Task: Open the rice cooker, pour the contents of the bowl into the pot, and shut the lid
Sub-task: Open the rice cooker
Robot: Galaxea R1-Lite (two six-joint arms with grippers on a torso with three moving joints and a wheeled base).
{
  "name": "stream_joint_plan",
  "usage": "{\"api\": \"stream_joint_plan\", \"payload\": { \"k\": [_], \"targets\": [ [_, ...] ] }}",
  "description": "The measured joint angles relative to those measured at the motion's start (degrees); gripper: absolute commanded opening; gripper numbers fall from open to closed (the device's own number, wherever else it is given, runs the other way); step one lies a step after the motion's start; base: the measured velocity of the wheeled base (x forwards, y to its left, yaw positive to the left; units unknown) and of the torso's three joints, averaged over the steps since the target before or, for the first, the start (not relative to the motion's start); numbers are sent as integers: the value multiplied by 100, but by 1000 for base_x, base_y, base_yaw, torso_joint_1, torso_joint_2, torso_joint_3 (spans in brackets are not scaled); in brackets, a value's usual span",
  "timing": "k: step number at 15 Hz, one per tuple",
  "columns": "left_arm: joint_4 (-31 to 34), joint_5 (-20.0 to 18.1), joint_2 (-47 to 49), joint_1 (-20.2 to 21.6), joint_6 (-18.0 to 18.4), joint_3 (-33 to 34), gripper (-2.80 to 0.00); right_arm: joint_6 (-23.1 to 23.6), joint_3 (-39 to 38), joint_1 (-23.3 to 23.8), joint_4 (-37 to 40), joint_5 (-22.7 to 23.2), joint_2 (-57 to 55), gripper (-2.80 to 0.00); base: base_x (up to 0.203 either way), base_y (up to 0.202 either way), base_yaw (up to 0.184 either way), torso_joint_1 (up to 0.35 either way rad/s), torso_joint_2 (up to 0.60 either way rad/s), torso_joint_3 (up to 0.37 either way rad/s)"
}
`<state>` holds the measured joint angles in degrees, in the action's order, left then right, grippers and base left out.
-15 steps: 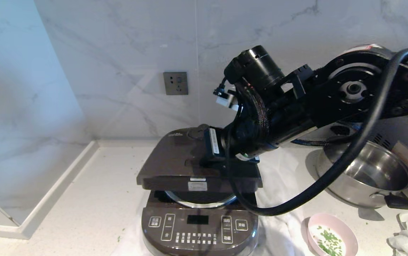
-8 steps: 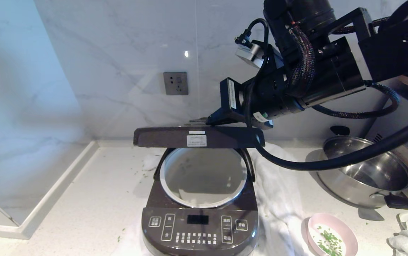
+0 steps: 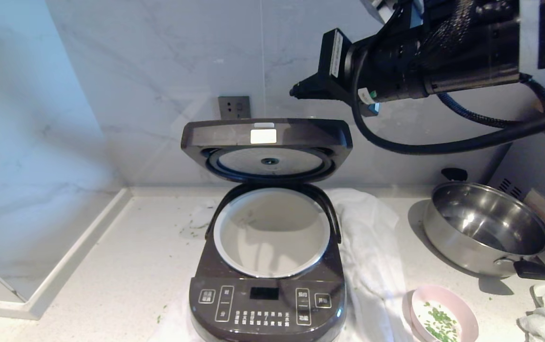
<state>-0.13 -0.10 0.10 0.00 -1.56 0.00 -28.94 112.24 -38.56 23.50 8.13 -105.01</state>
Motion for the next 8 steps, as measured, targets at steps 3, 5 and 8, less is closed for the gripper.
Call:
{"api": "stream_joint_plan", "payload": {
  "k": [3,5,8],
  "targets": [
    [-1,0,0,0,0,0,-280,-2,-30,-73,62,51,351,-280,0,0,0,0,0,0],
    [0,-1,0,0,-1,0,-280,-35,-59,-239,465,143,627,-280,0,0,0,0,0,0],
    [0,0,0,0,0,0,-280,-306,-414,-736,1316,278,1011,-280,0,0,0,0,0,0]
  ]
}}
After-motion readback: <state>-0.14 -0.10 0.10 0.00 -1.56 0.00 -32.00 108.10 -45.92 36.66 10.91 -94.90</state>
